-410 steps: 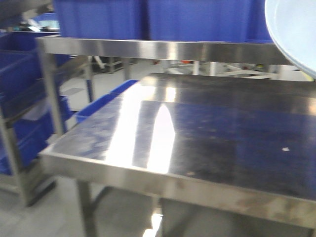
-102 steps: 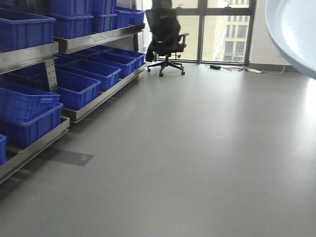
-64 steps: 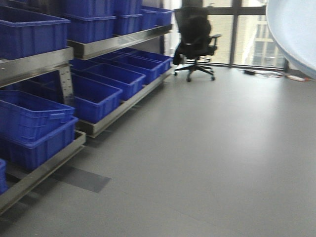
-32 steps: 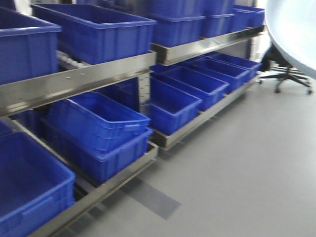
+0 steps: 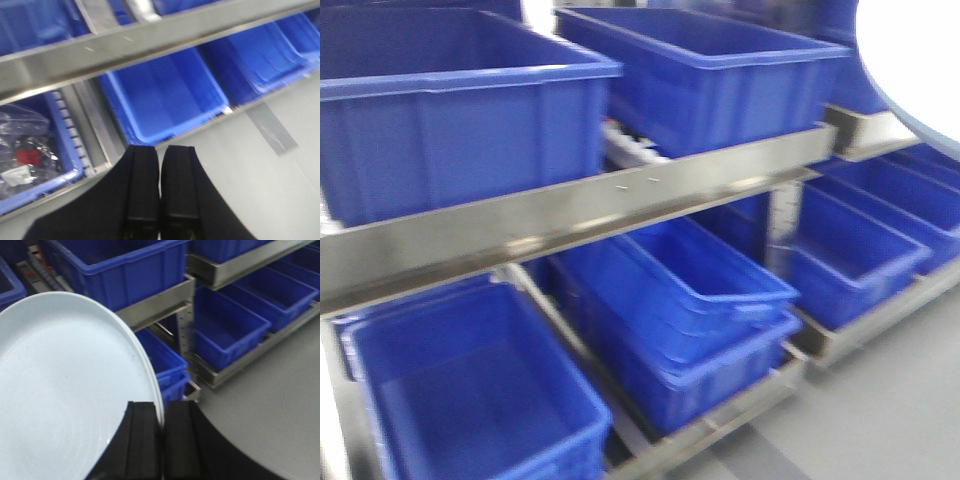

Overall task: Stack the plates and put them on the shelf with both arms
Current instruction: 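Drive the base to the shelf of blue bins holding the plates, then lower the held plates into the blue bin with the right gripper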

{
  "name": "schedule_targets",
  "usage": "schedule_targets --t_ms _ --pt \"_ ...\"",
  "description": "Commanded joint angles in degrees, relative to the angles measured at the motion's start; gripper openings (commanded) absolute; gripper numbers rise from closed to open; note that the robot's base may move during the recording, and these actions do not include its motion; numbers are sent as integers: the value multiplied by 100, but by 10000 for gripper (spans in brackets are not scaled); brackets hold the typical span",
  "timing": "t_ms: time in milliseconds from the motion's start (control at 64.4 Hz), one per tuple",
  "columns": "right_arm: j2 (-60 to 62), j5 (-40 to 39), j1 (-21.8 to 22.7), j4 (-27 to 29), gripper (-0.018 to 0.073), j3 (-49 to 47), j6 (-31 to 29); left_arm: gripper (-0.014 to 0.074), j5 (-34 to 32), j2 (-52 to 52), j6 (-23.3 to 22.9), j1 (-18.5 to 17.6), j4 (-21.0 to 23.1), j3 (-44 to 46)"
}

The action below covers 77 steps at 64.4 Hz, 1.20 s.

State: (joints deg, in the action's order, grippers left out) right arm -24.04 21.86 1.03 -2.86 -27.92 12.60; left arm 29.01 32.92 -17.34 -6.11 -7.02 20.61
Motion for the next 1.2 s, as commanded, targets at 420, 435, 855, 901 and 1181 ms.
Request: schedule_targets --t_ms 420,435,855,901,1181 --pt "-4 -568 28 -34 57 -184 -10 90 -367 17 -55 -1 -26 164" --pt "-4 -568 28 -34 57 -184 -10 90 -367 17 -55 -1 -26 164" --pt "-4 -568 28 -34 57 -184 -10 90 -367 17 -55 -1 -26 164" --pt "-4 -568 28 -34 57 -184 -10 90 -367 17 -55 -1 -26 164" --pt "-4 -568 28 -34 57 -184 -10 90 -367 17 -55 -1 -26 164"
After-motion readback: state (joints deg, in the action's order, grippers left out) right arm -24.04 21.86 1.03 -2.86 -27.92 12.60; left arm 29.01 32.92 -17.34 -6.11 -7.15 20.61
